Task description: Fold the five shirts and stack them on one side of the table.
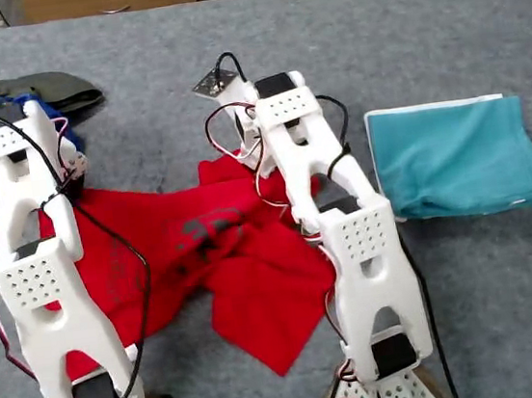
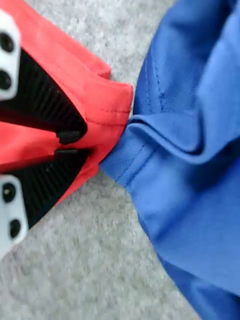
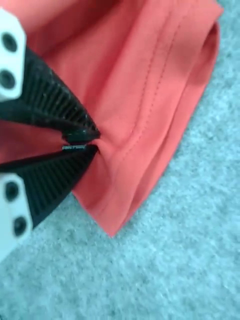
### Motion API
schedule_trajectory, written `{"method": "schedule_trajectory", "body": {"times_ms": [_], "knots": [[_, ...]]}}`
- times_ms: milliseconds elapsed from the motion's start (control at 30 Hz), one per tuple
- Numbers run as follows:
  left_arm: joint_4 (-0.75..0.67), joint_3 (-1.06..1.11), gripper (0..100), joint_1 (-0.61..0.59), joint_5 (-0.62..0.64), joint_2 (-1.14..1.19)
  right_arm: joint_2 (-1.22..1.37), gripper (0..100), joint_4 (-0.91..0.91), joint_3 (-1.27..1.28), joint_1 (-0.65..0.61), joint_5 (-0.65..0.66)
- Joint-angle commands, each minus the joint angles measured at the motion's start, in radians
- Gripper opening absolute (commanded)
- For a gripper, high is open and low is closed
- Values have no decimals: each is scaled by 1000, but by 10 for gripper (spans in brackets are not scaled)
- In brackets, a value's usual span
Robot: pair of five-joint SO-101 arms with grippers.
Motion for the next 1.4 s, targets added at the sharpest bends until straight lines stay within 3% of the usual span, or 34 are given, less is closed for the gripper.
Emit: {"method": "schedule_trajectory", "body": {"times_ms": [0,100,267,533,700,867,1200,1367], "knots": [[12,21,19,-5,8,7,-35,9,-26,1,5,6],[34,84,50,-31,8,10,-35,9,-26,1,5,6],[130,91,203,-60,8,-21,-35,9,-26,1,5,6],[221,32,202,-101,-48,-222,-35,9,-26,1,5,6],[92,5,202,-183,-48,-214,-35,9,-26,1,5,6],[-12,6,202,-181,-46,-137,-35,9,-28,1,5,6],[98,15,201,-160,17,-94,-35,9,-28,-1,5,6],[103,40,112,-155,15,-93,-35,9,-28,-1,5,6]]}}
